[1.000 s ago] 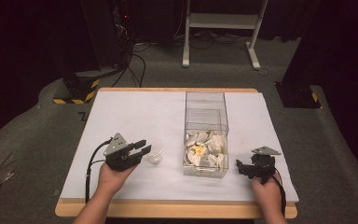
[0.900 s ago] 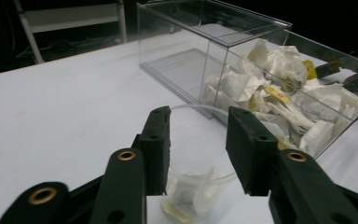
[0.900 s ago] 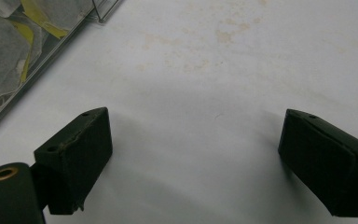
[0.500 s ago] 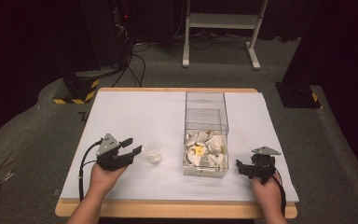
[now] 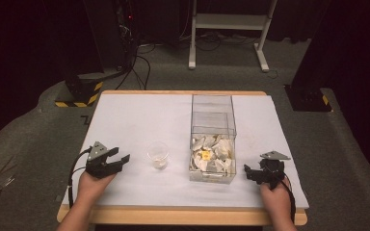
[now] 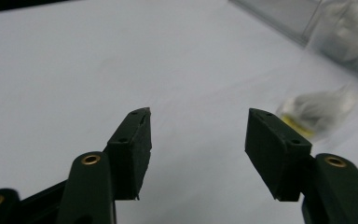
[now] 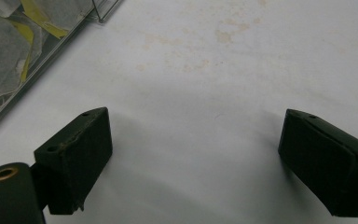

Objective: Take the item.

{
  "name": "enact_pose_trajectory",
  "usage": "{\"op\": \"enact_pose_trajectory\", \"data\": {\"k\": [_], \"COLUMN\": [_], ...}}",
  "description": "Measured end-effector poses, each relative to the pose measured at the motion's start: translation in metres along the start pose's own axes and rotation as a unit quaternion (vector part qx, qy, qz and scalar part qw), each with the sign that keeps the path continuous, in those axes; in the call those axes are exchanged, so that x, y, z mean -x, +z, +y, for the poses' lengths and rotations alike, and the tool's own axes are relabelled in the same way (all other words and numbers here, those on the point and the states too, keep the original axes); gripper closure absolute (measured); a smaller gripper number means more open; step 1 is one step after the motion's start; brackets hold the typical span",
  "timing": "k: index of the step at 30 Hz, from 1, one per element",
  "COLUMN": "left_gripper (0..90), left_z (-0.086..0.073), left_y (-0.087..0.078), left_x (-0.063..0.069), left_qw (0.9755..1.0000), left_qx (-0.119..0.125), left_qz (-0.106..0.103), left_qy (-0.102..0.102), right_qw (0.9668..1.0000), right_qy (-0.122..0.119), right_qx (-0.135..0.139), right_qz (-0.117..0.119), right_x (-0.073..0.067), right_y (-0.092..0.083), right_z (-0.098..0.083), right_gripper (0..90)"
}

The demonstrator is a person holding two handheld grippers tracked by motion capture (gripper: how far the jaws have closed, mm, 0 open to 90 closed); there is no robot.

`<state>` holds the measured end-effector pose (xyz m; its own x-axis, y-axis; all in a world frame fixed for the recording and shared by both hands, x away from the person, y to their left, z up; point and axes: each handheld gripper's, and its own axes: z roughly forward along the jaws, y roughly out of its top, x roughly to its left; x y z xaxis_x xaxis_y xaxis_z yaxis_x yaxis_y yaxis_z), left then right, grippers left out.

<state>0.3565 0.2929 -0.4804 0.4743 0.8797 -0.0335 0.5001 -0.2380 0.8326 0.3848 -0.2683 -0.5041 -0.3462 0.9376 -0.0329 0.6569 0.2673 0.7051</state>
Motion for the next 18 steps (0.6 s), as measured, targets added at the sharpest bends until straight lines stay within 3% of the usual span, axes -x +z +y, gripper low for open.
{"op": "enact_pose_trajectory", "data": {"k": [4, 6, 7, 9, 12, 18], "left_gripper": [37.7, 36.7, 35.4, 33.6, 32.1, 31.9], "left_z": [-0.016, -0.026, -0.028, -0.029, -0.028, -0.029], "left_y": [0.002, 0.003, 0.005, 0.003, 0.006, 0.006], "left_x": [-0.012, -0.019, -0.022, -0.026, -0.020, -0.020], "left_qw": [0.9985, 0.9968, 0.9958, 0.9965, 0.9958, 0.9959], "left_qx": [-0.041, -0.059, -0.072, -0.063, -0.069, -0.067], "left_qz": [0.036, 0.053, 0.053, 0.040, 0.057, 0.059], "left_qy": [0.007, -0.002, -0.015, -0.037, -0.013, -0.016], "right_qw": [1.0000, 1.0000, 1.0000, 1.0000, 1.0000, 1.0000], "right_qy": [0.000, 0.000, 0.000, 0.000, 0.000, 0.001], "right_qx": [0.000, 0.000, 0.000, 0.000, 0.000, 0.000], "right_qz": [0.000, 0.000, 0.000, 0.000, 0.000, 0.000], "right_x": [0.000, 0.000, 0.000, 0.000, 0.000, 0.000], "right_y": [0.000, 0.000, 0.000, 0.000, 0.000, 0.000], "right_z": [0.000, 0.000, 0.000, 0.000, 0.000, 0.000], "right_gripper": [9.5, 9.4, 9.4, 9.5, 9.5, 9.5]}}
